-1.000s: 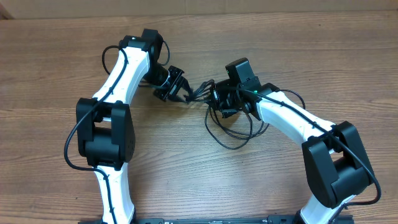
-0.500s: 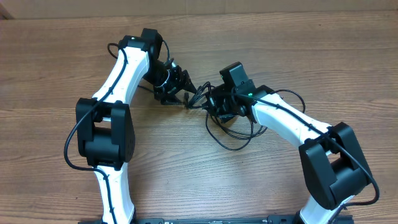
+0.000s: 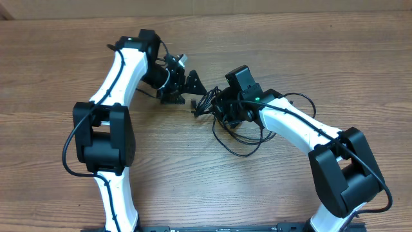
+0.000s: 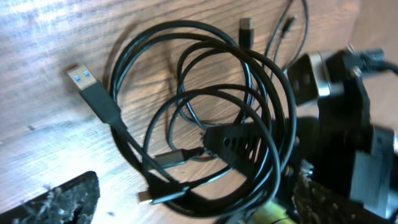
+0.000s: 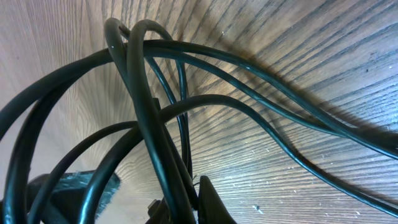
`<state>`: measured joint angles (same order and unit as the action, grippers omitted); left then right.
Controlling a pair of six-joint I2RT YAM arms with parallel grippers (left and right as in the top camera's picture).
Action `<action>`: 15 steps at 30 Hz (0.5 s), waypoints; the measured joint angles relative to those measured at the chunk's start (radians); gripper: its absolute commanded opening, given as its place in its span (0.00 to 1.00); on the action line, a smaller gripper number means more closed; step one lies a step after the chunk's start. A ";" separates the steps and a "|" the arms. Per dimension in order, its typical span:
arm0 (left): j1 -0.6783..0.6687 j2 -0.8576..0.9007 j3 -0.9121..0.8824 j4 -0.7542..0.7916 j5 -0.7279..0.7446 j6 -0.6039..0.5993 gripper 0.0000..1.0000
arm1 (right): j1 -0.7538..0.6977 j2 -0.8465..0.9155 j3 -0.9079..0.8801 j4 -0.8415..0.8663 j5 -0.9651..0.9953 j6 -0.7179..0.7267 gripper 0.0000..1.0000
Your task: Untangle cables
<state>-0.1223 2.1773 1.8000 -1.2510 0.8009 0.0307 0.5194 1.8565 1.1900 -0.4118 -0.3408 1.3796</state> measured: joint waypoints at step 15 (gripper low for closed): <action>-0.056 0.000 0.000 -0.074 0.038 0.497 0.49 | 0.000 0.000 0.000 -0.009 -0.032 -0.062 0.04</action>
<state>-0.1780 2.1773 1.8000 -1.3254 0.8387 0.5274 0.5194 1.8565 1.1900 -0.4206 -0.3729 1.3178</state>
